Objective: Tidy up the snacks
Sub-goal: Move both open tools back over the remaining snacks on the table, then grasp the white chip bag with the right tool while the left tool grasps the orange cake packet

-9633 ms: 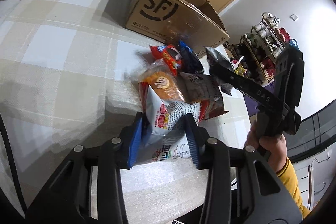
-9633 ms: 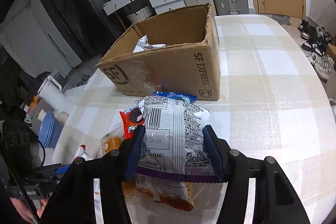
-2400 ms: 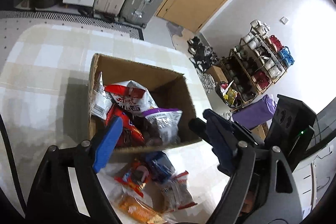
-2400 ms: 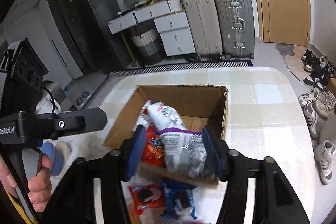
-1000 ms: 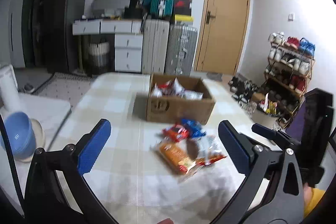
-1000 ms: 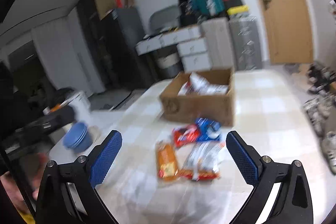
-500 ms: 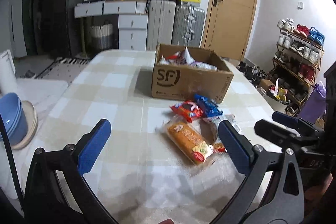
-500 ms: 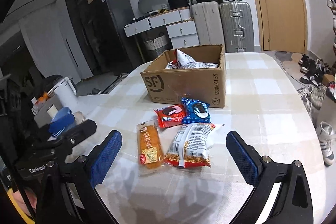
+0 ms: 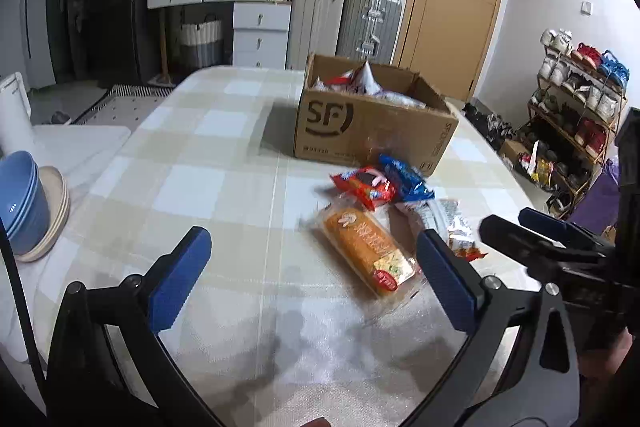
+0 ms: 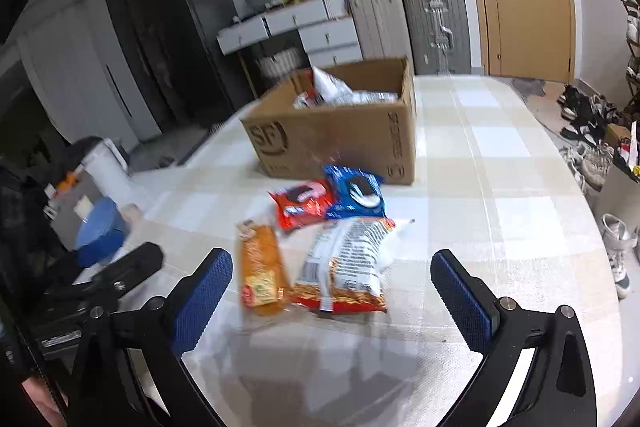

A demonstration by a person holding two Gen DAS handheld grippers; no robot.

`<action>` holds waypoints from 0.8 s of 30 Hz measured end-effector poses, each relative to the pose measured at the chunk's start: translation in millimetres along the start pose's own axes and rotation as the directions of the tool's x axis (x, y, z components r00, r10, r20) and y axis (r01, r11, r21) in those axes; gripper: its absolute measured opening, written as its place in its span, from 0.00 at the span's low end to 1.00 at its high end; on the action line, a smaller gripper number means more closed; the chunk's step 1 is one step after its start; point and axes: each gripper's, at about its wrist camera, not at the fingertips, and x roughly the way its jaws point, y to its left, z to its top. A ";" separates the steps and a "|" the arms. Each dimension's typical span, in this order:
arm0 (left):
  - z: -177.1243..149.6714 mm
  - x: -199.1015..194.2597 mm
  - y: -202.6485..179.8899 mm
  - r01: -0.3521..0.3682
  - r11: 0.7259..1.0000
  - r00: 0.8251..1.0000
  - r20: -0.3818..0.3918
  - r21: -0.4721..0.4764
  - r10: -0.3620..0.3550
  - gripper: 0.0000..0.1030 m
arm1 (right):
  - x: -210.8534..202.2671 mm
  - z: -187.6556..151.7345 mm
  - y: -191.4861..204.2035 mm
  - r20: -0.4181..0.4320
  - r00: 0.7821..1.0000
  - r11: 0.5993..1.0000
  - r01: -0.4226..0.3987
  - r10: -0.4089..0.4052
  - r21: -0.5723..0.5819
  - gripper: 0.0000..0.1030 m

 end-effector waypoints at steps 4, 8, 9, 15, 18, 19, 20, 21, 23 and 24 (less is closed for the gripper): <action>-7.4 17.4 4.5 -0.006 0.999 0.996 -0.089 -0.033 0.003 0.99 | 23.7 -0.4 -5.4 -0.062 0.998 1.000 0.028 -0.028 0.003 0.98; -9.7 25.8 3.7 -0.015 0.999 0.993 -0.114 -0.037 0.010 0.99 | 48.1 2.0 -12.3 -0.111 0.993 0.999 0.042 -0.039 0.025 0.98; -10.5 26.7 3.4 -0.011 0.999 0.993 -0.120 -0.038 0.006 0.99 | 52.6 3.2 -12.8 -0.119 0.992 0.998 0.051 -0.048 0.021 0.98; -13.9 38.0 3.6 -0.003 0.999 0.985 -0.174 -0.051 -0.005 0.99 | 84.6 7.4 -25.3 -0.196 0.977 0.994 0.093 -0.081 0.053 0.97; -14.1 41.9 4.4 -0.020 0.998 0.982 -0.186 -0.055 0.009 0.99 | 97.6 6.8 -28.6 -0.231 0.972 0.996 0.069 -0.055 0.055 0.90; -14.5 43.5 4.5 -0.029 0.998 0.981 -0.191 -0.052 0.019 0.99 | 99.4 7.3 -26.8 -0.228 0.972 0.997 0.071 -0.061 0.038 0.86; -14.7 46.0 4.3 -0.043 0.998 0.980 -0.198 -0.048 0.032 0.99 | 100.7 7.2 -25.2 -0.230 0.971 0.998 0.064 -0.057 0.026 0.80; -15.1 48.0 4.5 -0.045 0.998 0.978 -0.205 -0.051 0.034 0.99 | 101.7 7.9 -23.1 -0.231 0.972 0.998 0.055 -0.051 0.013 0.75; -16.3 50.1 6.2 -0.036 0.997 0.976 -0.215 -0.062 0.022 0.99 | 103.1 8.5 -20.1 -0.237 0.970 0.998 0.056 -0.054 -0.002 0.66; -16.9 50.5 6.9 -0.035 0.997 0.976 -0.218 -0.065 0.020 0.99 | 102.7 8.6 -19.9 -0.237 0.970 0.999 0.048 -0.047 0.001 0.65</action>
